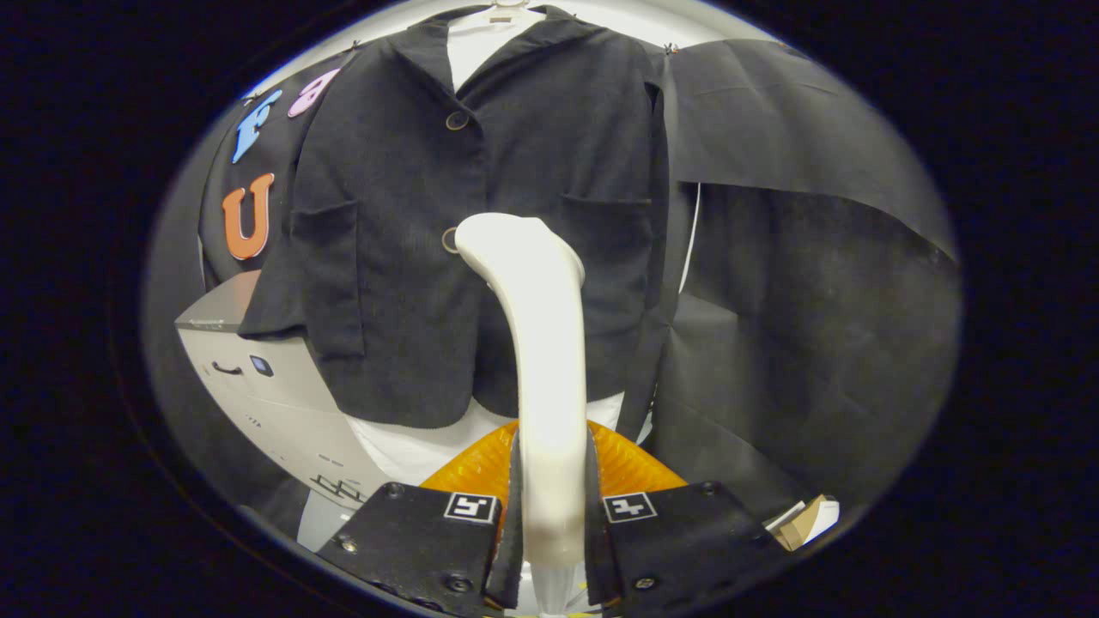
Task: Iron the clothes twice with a garment steamer, once on the left side and once on the right side.
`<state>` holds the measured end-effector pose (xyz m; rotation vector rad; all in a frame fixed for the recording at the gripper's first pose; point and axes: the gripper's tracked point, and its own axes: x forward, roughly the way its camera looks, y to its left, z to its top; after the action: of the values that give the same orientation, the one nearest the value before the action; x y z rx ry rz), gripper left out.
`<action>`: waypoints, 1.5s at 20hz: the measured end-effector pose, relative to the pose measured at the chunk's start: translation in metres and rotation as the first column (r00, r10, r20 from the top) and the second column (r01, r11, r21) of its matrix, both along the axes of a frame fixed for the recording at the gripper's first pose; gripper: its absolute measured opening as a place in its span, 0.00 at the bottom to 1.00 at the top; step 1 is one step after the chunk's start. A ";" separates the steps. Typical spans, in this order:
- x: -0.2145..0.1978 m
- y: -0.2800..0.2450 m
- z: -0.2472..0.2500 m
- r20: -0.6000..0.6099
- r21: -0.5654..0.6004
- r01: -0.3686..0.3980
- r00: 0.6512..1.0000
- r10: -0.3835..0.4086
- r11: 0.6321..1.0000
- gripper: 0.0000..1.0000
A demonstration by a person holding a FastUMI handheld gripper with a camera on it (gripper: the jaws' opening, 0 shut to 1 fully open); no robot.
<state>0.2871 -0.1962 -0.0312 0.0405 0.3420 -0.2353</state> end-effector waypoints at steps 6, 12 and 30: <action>-0.003 -0.001 -0.023 -0.040 -0.003 0.005 0.999 -0.005 1.000 0.32; -0.008 0.000 -0.048 -0.087 -0.003 0.009 0.996 -0.010 1.000 0.32; -0.036 0.016 -0.023 -0.055 0.075 0.033 0.998 -0.029 0.997 0.32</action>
<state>0.2514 -0.1798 -0.0540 0.1144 0.4037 -0.2549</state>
